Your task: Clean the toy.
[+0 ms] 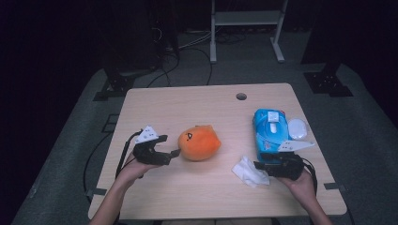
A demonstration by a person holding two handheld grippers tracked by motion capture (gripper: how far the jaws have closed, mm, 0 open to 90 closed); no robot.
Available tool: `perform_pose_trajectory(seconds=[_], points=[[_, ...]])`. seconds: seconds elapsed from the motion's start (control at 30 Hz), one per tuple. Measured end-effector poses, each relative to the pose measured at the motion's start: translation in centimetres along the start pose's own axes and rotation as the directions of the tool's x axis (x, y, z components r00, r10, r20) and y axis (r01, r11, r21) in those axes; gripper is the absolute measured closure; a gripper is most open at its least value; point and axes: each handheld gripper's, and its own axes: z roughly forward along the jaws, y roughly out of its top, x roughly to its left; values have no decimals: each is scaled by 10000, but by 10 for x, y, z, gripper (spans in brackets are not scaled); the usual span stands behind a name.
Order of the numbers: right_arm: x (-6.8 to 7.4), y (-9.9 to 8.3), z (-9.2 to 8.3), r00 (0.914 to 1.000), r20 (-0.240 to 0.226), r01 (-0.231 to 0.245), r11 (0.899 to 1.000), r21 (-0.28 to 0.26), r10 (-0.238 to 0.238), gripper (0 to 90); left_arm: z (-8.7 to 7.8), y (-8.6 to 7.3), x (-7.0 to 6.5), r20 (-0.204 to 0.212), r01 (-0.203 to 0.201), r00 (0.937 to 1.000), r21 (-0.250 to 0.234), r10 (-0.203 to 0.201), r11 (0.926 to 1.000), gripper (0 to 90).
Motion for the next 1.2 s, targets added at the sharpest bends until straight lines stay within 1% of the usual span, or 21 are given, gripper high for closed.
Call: perform_pose_trajectory(seconds=[0.27,0.57,0.9,1.07,1.2], points=[[1,0,0,10000,46,-6,10000,30,5,448,-6,-9,1,-26,64,10000,76,-64,10000,178],[0,-2,-1,10000,96,-16,10000,68,15,435,-11,-22,4,-140,244,9996,186,-242,9995,172],[1,-2,0,9999,108,-5,9999,122,4,430,-13,-36,5,-178,374,9992,364,-368,9986,166],[1,-2,0,9999,108,-1,9999,107,0,430,-14,-43,6,-200,454,9988,533,-444,9975,166],[1,-3,0,9999,105,8,9999,118,-9,430,-14,-51,8,-261,594,9980,586,-580,9965,166]])
